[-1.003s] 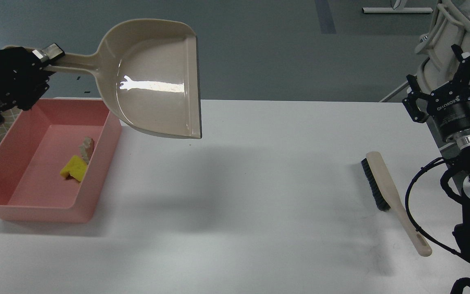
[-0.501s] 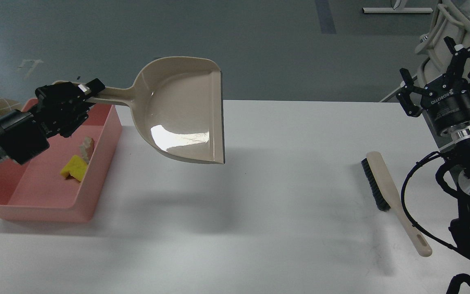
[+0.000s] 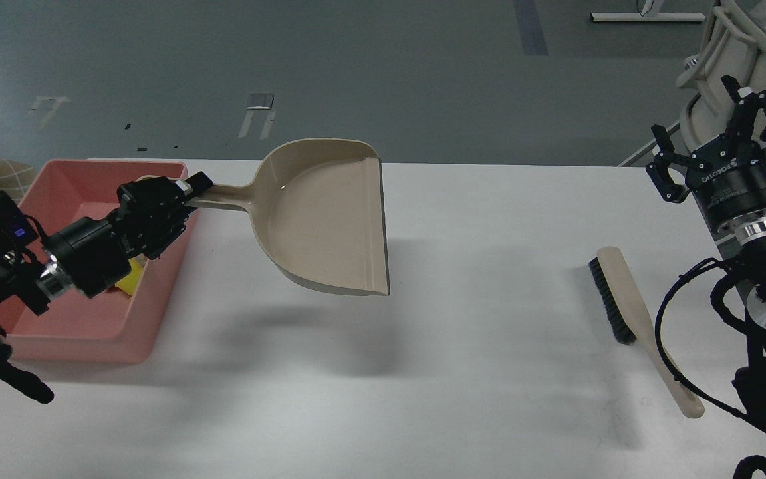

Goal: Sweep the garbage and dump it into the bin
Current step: 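Lower the beige dustpan onto the table beside the bin with the left gripper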

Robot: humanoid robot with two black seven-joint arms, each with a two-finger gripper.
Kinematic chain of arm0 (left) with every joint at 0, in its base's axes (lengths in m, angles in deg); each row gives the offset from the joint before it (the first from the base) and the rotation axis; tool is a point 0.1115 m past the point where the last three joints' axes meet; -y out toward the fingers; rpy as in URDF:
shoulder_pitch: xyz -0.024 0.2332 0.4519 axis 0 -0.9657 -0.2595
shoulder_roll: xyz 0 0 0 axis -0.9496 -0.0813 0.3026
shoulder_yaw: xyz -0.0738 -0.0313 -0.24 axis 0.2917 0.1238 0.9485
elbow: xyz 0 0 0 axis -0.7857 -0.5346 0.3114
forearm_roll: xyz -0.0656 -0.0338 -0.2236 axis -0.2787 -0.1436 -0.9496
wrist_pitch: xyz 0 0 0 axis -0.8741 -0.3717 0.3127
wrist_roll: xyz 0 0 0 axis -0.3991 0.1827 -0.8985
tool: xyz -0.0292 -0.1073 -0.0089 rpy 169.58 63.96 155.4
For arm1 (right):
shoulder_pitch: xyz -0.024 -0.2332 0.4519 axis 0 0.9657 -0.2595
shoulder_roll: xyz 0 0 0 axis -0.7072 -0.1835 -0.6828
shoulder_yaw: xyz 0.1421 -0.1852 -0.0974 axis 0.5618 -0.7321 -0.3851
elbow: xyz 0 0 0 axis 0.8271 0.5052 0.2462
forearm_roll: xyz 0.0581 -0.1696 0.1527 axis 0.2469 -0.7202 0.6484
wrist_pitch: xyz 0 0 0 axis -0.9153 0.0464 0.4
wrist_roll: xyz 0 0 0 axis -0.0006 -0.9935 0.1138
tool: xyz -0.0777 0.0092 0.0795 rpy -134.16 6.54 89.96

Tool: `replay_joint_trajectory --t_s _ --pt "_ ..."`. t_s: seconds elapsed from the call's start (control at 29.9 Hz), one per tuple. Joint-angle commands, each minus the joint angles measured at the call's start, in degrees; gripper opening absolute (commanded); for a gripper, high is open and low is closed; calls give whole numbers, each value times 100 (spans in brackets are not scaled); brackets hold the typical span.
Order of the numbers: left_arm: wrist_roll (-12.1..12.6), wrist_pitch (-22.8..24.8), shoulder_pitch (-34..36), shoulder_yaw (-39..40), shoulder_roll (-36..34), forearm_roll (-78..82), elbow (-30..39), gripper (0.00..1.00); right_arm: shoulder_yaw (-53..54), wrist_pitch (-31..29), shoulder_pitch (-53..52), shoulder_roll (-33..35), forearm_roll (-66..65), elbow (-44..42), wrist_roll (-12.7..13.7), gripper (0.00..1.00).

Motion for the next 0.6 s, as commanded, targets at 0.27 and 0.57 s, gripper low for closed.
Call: replay_joint_trajectory --t_s 0.27,0.57 --pt "-3 -290 800 -1201 646 240 -535 3 27 0 88 -9 0 10 -5 100" --pt "-3 -299 932 -1325 1139 601 -993 3 27 0 97 -18 0 19 -5 100"
